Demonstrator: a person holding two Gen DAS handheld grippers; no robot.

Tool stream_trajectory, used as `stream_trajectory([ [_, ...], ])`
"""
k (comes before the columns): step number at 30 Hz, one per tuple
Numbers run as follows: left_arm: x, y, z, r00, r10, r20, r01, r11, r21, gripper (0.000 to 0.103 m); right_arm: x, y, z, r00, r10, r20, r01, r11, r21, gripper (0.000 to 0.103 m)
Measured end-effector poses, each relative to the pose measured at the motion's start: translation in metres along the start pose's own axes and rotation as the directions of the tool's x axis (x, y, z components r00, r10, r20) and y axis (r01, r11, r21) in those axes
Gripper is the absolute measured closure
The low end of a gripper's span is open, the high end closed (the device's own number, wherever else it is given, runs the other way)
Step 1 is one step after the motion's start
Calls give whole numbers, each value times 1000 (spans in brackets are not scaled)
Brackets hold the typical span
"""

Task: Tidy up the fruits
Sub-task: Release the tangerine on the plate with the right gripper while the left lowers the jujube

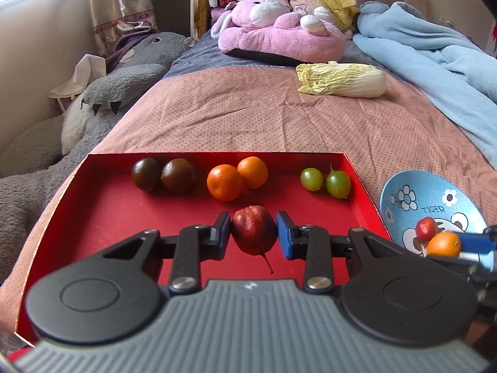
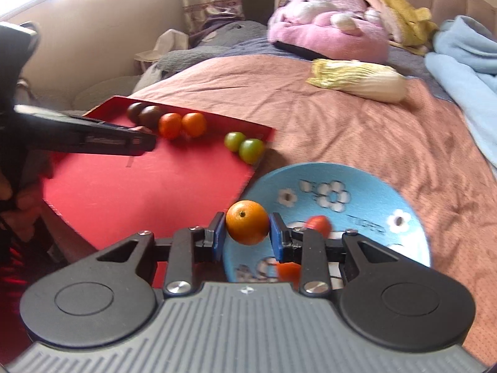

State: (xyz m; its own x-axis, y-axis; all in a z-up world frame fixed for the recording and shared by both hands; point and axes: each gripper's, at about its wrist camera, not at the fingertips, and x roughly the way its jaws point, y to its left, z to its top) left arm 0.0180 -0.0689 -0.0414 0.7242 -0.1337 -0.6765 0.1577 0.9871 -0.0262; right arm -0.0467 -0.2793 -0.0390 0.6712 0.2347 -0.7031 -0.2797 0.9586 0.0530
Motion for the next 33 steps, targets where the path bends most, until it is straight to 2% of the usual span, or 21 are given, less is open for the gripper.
stream_trajectory([
  [10,-7,-11,4,997,-65,31,65,998,26,68,22,-77,-10,987,-160,-17,161,981,109,68],
  [14,-12,-25,6,991,-124,58,122,992,28,68,37,-95,-17,983,-179,-43,183,974,134,68],
  [20,-6,-66,-1,984,-178,21,175,980,97,68,47,-104,-25,983,-175,-58,181,972,149,68],
  [21,-5,-72,-2,982,-188,16,186,977,104,68,48,-105,-26,984,-168,-54,174,973,150,64],
  [24,-1,-89,0,977,-212,6,209,971,119,67,42,-103,-26,987,-158,-42,162,974,157,39],
  [28,5,-114,5,972,-234,-2,231,961,153,68,22,-100,-25,991,-136,0,135,979,154,37],
  [33,19,-141,5,972,-236,-23,236,953,192,67,-1,-90,-31,995,-95,14,93,990,108,35],
])
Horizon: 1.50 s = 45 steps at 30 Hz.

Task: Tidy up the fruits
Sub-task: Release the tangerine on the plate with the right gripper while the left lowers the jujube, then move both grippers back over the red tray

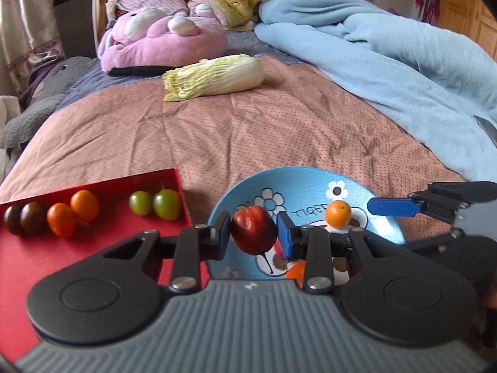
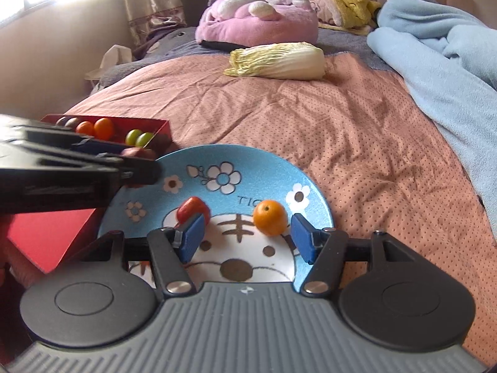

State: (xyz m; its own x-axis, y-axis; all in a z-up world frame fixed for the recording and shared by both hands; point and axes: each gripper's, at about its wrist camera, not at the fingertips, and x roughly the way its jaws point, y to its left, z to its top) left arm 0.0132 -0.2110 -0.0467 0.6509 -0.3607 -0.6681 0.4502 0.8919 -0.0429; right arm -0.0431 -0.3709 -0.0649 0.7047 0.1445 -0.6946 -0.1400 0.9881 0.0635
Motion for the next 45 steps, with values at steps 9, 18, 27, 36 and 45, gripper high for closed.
stream_trajectory([
  [9,23,-27,4,999,3,-41,0,998,59,67,-13,7,-21,998,49,-25,-49,999,-12,32],
  [18,29,-43,4,998,-2,-62,8,995,101,66,-18,3,-22,998,62,-17,-62,998,8,32],
  [27,20,-46,5,999,-11,-41,15,995,96,44,-20,4,-22,998,55,-18,-55,998,20,28],
  [36,2,-28,8,1000,-6,-9,7,998,66,44,-20,13,-10,999,53,1,-53,999,12,28],
  [45,-12,7,8,999,45,9,-45,998,39,44,-15,35,6,997,75,15,-75,997,-9,28],
])
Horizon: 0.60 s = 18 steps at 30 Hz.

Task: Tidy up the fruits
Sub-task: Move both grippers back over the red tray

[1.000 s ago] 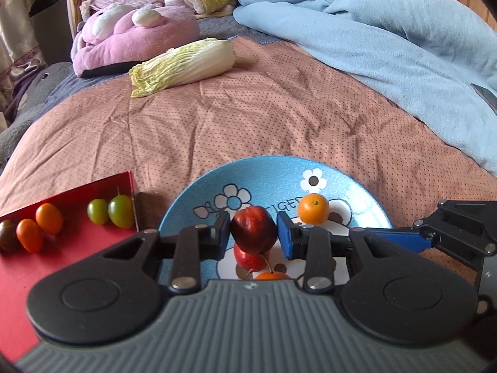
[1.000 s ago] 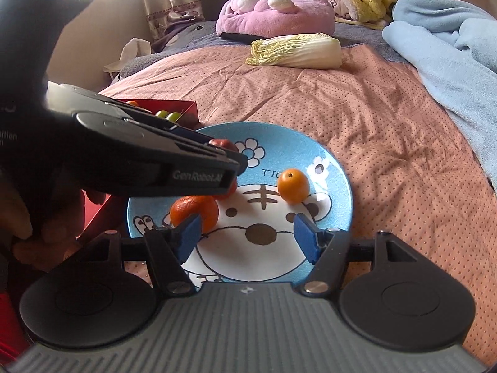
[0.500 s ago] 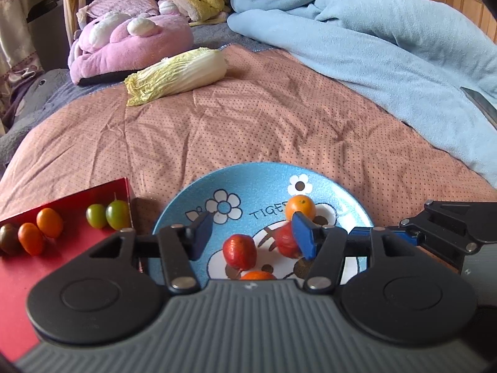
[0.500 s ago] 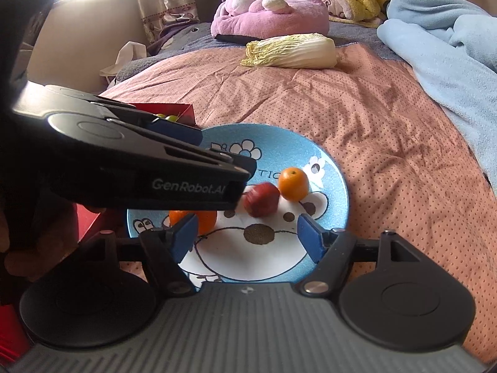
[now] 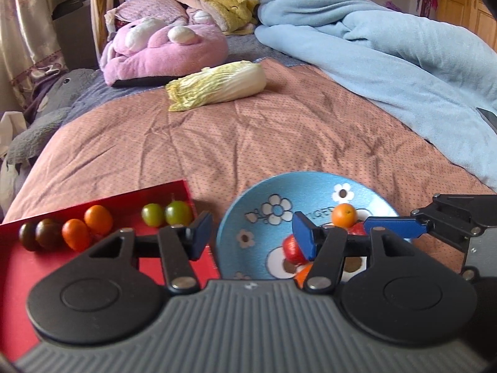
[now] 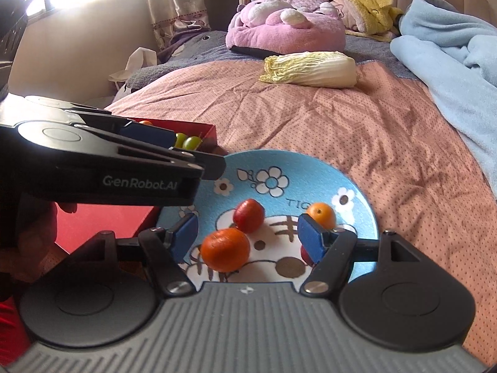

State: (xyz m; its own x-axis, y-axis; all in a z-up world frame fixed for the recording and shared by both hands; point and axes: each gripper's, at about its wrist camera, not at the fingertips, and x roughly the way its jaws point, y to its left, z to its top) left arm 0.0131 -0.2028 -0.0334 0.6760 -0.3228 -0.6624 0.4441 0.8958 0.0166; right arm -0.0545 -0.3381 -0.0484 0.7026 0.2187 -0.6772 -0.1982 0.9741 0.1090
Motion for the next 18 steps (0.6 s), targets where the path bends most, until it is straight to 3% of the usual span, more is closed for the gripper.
stream_trajectory([
  [18,-7,98,-13,985,169,-24,-171,980,-103,44,32,51,40,998,53,18,-52,996,-76,28],
])
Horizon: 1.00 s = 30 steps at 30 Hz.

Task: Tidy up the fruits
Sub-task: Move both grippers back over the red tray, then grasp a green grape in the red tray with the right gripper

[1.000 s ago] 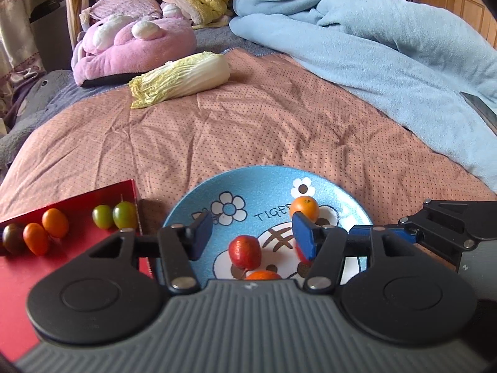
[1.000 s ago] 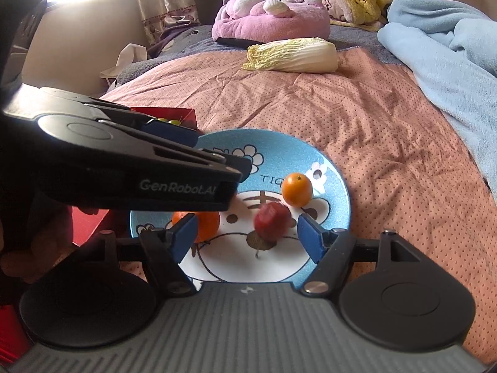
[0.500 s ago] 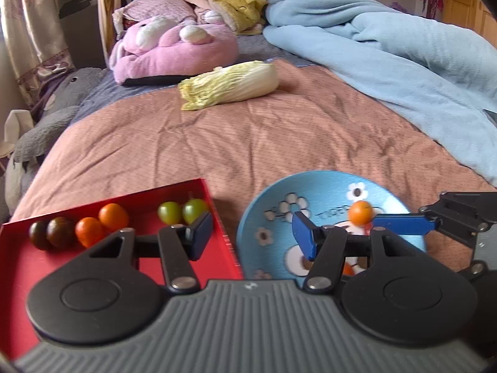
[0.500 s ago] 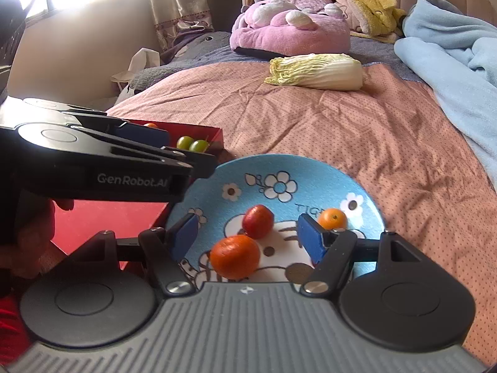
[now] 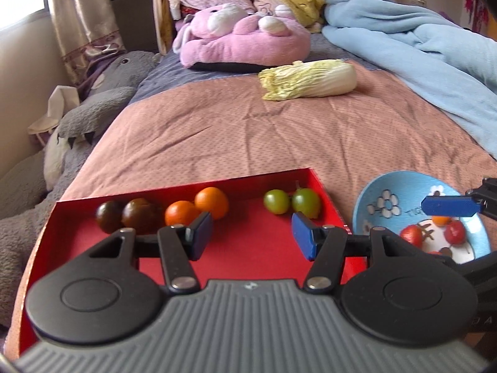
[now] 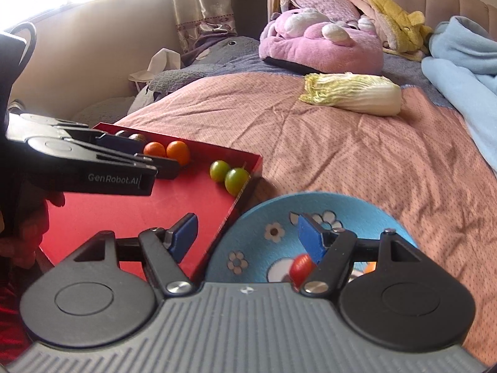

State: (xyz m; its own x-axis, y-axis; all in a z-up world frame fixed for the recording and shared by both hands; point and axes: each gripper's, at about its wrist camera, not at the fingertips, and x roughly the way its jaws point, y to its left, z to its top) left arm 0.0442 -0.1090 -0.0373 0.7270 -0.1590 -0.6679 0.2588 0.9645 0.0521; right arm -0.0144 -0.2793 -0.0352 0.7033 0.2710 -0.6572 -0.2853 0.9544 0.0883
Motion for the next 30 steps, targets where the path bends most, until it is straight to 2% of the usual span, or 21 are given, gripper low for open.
stream_trajectory([
  [5,9,19,-4,999,33,-20,-34,999,-41,44,22,13,18,1000,10,-2,-10,999,-48,28],
  [9,13,31,-4,998,54,-34,-57,995,-82,44,42,22,34,1000,8,-7,-9,991,-133,30],
  [15,22,44,-4,994,81,-70,-90,987,-133,44,77,32,54,999,-24,-46,8,947,-321,51],
  [19,28,50,-3,993,84,-87,-97,982,-164,44,96,46,53,995,-58,-82,10,869,-494,53],
  [24,32,50,-1,994,60,-90,-76,980,-184,44,114,67,35,985,-125,-115,11,723,-690,55],
  [26,33,49,-1,995,52,-89,-67,981,-180,44,120,73,27,983,-159,-96,33,658,-753,55],
  [28,34,47,-1,995,43,-88,-58,982,-178,44,126,76,26,980,-181,-86,48,628,-777,61],
  [30,34,46,-1,995,38,-89,-53,983,-176,44,130,76,26,979,-190,-75,57,606,-794,62],
])
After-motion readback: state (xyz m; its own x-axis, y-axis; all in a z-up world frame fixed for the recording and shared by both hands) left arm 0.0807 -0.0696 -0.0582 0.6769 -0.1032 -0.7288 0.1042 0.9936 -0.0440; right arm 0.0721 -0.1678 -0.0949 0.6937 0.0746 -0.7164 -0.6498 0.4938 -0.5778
